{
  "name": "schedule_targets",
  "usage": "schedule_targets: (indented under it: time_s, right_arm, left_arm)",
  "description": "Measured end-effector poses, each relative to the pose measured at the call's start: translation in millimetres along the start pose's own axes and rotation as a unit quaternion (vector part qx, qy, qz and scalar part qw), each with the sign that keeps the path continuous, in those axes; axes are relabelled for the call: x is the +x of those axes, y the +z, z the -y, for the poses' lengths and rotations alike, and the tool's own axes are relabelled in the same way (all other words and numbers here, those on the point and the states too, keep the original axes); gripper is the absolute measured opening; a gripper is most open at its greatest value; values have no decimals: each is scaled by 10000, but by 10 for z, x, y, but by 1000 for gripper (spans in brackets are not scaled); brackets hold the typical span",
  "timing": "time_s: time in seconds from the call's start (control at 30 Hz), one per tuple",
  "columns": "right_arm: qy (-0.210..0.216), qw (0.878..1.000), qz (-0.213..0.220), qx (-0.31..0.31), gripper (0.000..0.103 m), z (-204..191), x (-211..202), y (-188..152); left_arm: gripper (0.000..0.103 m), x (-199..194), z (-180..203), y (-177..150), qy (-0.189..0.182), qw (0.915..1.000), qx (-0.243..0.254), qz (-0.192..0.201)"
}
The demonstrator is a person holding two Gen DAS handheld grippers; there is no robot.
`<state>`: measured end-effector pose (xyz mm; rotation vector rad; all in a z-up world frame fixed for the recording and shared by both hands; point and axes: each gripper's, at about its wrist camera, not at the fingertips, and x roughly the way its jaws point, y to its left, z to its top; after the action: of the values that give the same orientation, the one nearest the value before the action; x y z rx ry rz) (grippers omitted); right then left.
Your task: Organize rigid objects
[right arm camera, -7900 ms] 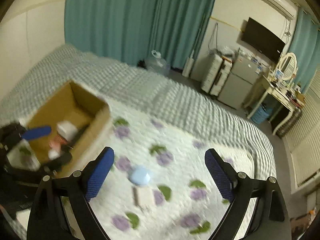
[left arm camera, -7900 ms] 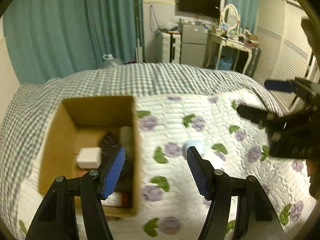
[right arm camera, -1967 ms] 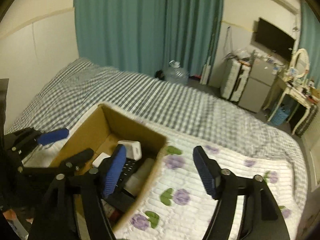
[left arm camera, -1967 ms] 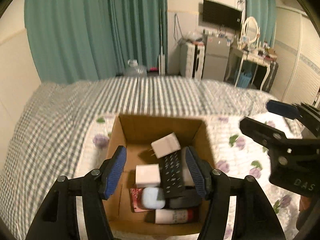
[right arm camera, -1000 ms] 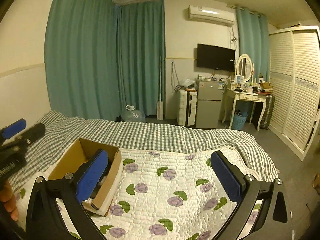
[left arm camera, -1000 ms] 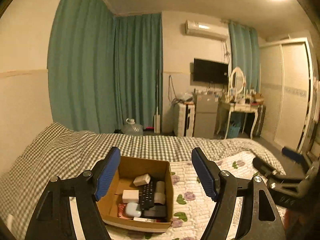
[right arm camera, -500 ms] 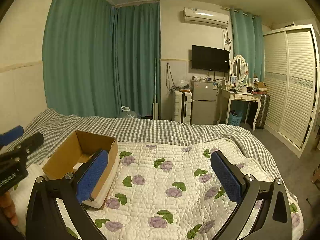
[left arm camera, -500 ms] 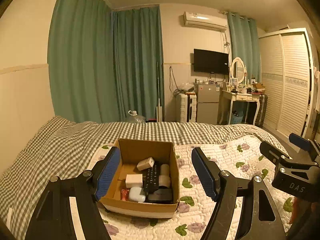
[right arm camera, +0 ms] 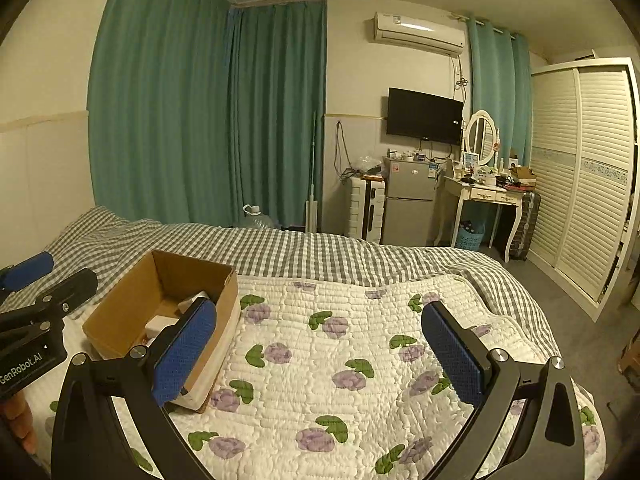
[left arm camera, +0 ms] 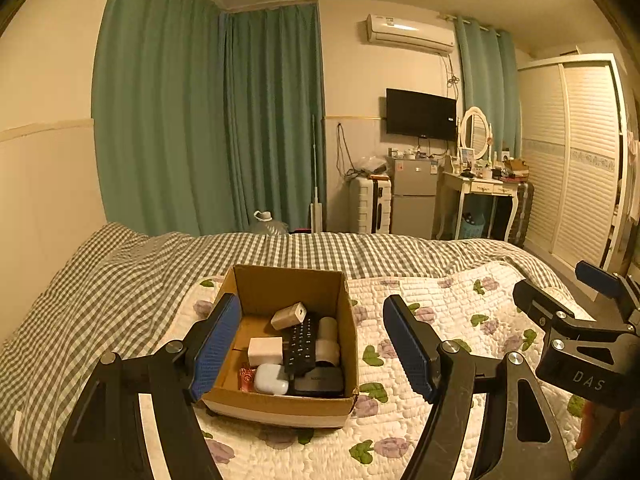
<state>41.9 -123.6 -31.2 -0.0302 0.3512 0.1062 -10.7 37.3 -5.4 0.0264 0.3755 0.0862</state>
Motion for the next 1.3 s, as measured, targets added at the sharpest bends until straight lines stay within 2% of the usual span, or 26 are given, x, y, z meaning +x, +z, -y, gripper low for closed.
schedule_targets:
  time_s: [0.43, 1.3]
  right_arm:
    - [1, 10000, -45, -33, 103, -28, 2, -29]
    - [42, 9999, -97, -116, 103, -52, 3, -28]
  left_arm:
    - [76, -25, 39, -24, -137, 9999, 44, -93]
    - [76, -12, 16, -60, -117, 9998, 92, -163]
